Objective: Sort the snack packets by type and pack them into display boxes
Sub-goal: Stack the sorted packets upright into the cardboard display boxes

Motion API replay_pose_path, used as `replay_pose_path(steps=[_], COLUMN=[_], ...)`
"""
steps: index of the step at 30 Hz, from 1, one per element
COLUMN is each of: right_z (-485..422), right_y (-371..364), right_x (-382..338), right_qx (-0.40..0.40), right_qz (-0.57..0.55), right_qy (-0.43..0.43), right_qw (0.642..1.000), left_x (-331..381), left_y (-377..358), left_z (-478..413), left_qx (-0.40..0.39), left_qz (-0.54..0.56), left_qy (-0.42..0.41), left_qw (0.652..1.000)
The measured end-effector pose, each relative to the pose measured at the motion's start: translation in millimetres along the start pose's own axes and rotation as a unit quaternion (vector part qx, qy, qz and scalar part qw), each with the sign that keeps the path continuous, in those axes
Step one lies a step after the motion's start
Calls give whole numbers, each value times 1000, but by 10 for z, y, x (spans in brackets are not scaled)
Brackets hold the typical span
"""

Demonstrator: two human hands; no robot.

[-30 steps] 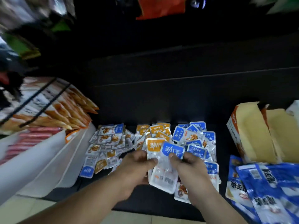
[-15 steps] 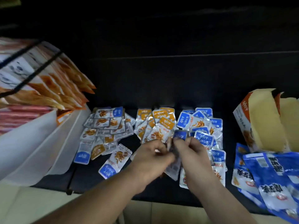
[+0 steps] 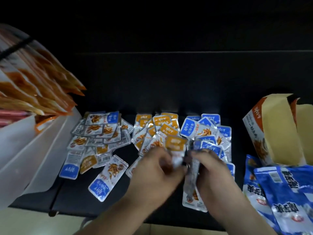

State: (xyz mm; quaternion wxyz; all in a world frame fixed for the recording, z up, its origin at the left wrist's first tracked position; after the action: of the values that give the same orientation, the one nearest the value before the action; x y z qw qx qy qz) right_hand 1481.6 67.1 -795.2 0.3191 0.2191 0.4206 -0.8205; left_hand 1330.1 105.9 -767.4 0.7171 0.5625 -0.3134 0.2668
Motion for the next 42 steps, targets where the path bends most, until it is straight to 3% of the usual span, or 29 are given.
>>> replay_pose_path(steps=[2, 5, 9, 11, 15, 20, 22, 25, 30, 33, 36, 39, 42], right_z=[49, 130, 40, -49, -203, -433, -583, -704, -454, -283, -196, -152, -156], right_y=[116, 211, 330, 439, 581, 467, 430, 535, 353, -132, -593, -874, -1042], right_x=[-157, -339, -495, -503, -584, -896, -864, -705, -688, -516, -138, 226, 477], right_qx=[49, 94, 136, 152, 176, 224, 211, 176, 151, 37, -84, -146, -163], right_qz=[108, 218, 335, 393, 453, 605, 666, 691, 663, 606, 580, 610, 693], right_qy=[59, 128, 181, 197, 213, 292, 260, 179, 280, 312, 198, 135, 137], right_qw=[991, 963, 915, 885, 847, 706, 667, 678, 678, 731, 785, 767, 689], left_x=[0, -26, -278, -362, -156, -256, -324, -384, -551, -856, -1210, -1530, -1728], left_y=[175, 309, 103, 18, -188, -239, -192, -127, 11, 171, 464, 606, 575], left_z=[-262, -617, -829, -766, -338, -127, -134, -105, 6, 181, 326, 413, 516], left_qx=[41, 73, 19, 26, 61, 63, 60, 59, 52, 30, 51, 44, 38], left_qz=[-153, -290, -379, -366, -266, -214, -203, -191, -179, -186, -229, -312, -305], left_qy=[-27, -28, 7, 1, -137, -151, -134, -121, -108, -68, -20, 54, 81], left_qw=[987, 954, 925, 930, 952, 963, 968, 972, 977, 980, 972, 948, 948])
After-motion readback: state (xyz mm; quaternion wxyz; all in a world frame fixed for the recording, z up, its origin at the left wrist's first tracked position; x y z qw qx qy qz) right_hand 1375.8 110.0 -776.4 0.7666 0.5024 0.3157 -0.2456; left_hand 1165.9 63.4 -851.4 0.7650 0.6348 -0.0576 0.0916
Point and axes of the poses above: each hand's wrist, its own z-axis away from the middle knuckle, its own y-axis out of the back of the hand, x = y × z, the point moved 8 cm from there along -z, towards the middle knuckle, and after that the axes turned 9 degrees about -z, right-handed, at the moved point
